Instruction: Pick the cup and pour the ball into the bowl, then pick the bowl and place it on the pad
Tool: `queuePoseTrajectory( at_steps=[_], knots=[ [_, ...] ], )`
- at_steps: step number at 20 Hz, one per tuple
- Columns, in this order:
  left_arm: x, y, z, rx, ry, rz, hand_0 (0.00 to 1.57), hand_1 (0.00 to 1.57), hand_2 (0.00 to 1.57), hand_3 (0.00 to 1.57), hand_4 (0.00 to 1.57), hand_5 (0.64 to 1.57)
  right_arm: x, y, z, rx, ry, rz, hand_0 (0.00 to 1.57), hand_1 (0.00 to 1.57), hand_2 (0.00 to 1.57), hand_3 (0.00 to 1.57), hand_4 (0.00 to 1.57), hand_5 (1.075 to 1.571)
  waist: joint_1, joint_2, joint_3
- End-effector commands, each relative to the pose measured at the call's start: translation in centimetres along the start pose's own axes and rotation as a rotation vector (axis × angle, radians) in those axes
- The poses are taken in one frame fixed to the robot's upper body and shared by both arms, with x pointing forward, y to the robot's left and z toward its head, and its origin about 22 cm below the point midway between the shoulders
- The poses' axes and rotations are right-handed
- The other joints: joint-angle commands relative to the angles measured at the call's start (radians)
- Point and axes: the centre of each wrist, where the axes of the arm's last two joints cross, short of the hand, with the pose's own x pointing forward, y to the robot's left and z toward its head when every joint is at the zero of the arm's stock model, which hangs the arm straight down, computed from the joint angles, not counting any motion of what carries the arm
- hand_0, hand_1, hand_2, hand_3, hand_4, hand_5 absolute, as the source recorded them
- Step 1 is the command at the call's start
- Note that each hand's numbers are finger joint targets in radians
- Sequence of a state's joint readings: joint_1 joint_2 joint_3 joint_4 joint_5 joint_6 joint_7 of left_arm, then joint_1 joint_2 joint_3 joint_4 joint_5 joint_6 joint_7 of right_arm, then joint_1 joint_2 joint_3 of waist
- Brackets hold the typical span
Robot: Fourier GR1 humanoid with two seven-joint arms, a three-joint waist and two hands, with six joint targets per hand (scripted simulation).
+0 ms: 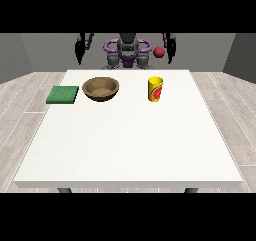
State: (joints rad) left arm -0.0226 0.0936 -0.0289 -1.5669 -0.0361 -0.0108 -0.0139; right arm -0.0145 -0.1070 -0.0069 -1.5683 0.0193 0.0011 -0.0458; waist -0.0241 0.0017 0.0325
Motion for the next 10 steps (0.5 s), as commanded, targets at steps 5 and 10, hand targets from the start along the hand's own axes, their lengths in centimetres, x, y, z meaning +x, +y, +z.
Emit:
queuePoseTrajectory(
  at_steps=[5,10],
  knots=[
    [2.9,1.3,-0.3,0.003,-0.025,-0.035,0.0,0.0,0.0,0.0,0.0,1.524,2.5,-1.2,-0.2,-0.002,0.005,0.026,0.0,0.0,0.0,0.0,0.0,1.568,-0.005,-0.254,-0.0269],
    [3.3,-4.4,3.0,-0.051,-0.042,0.342,0.0,0.0,0.0,0.0,0.0,1.536,-0.3,-1.4,1.5,-0.108,0.051,-0.155,0.0,0.0,0.0,0.0,0.0,1.566,0.072,-0.28,-0.0321]
  ],
)
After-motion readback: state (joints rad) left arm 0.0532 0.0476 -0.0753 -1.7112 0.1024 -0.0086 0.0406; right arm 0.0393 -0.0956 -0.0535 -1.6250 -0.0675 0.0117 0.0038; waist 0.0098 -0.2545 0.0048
